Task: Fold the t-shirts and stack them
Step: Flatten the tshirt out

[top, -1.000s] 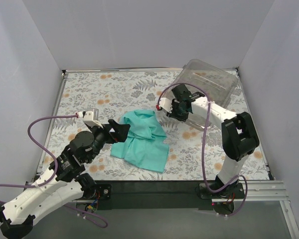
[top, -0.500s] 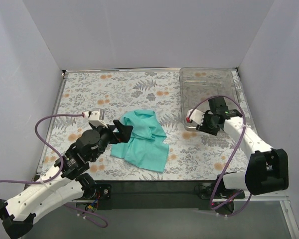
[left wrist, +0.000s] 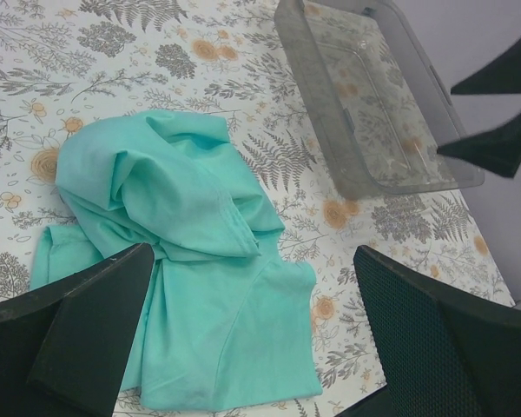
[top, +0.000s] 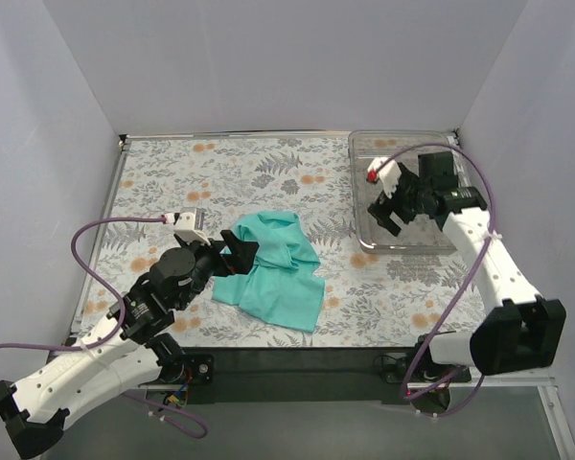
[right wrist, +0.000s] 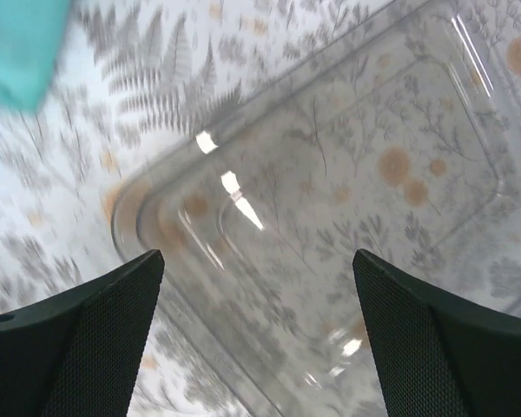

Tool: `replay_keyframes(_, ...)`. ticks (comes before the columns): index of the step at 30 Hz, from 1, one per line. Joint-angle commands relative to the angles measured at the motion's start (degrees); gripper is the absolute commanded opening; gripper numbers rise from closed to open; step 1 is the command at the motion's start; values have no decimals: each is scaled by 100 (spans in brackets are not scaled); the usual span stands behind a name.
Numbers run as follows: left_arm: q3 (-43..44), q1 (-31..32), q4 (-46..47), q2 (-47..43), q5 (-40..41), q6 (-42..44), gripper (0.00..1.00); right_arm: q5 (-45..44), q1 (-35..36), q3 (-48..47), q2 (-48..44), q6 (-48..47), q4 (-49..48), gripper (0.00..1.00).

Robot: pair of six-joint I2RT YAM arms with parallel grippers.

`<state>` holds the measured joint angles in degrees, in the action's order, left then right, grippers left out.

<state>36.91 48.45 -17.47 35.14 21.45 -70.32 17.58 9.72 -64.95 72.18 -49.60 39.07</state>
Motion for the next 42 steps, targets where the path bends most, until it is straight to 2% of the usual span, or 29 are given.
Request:
replay_keyframes(1,80,-19,104,-94,-18,-25,93,230,312,-895,927,3084,-829,80)
replay_keyframes(4,1,-19,87,-234,-79,-183,93,-640,601,-1581,1762,4663,-1285,80)
replay_keyframes(5,-17,-19,86,-287,-89,-227,93,-929,732,-1748,2130,4923,-1357,82)
replay_keyframes(8,-157,-19,60,-472,-97,-411,93,-2001,979,-2399,2807,5250,-1419,85)
replay_keyframes(13,-280,-19,-98,-692,-71,-631,93,-3594,1120,-2997,3556,5189,-1420,84)
replay_keyframes(16,-298,-19,-168,-727,-45,-614,93,-3692,1120,-3015,3855,5049,-1385,81)
replay_keyframes(20,-245,-19,-195,-640,-27,-561,93,-3666,1120,-2989,4189,5057,-1332,66)
replay_keyframes(28,-298,-19,-204,-622,-36,-632,93,-4122,1085,-2980,4418,5004,-1341,57)
replay_keyframes(35,-298,-19,-221,-569,-45,-658,93,-4167,813,-3015,4576,4987,-1358,42)
replay_keyframes(42,-254,-19,-213,-438,-36,-649,93,-4131,602,-3129,4638,4671,-1481,36)
